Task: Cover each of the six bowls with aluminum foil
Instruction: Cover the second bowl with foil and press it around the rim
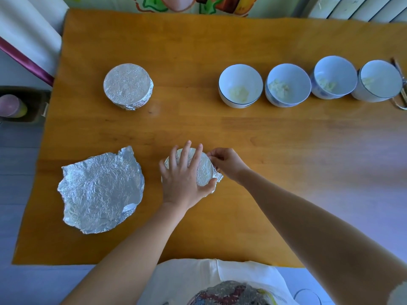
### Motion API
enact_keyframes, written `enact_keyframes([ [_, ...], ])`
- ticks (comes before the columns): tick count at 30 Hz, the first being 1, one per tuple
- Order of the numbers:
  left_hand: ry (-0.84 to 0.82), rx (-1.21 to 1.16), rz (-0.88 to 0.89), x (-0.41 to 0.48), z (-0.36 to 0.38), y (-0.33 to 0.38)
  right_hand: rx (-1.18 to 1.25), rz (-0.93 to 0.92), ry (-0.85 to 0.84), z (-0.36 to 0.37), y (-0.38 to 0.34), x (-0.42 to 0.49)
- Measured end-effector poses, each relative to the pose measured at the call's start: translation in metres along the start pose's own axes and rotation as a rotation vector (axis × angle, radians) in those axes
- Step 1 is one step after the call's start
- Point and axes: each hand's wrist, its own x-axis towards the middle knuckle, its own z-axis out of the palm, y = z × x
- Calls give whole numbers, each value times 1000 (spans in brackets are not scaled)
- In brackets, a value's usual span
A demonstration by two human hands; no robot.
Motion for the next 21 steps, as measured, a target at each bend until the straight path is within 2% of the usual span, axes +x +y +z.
enact_keyframes([
  [7,2,12,21,1,0,0,59,-41,-42,0,7,-4],
  [13,20,13,43,0,0,-1,9,-73,-30,0,8,-2],
  [21,27,16,47,1,-1,-1,-238,-208,78,2,9,-5],
])
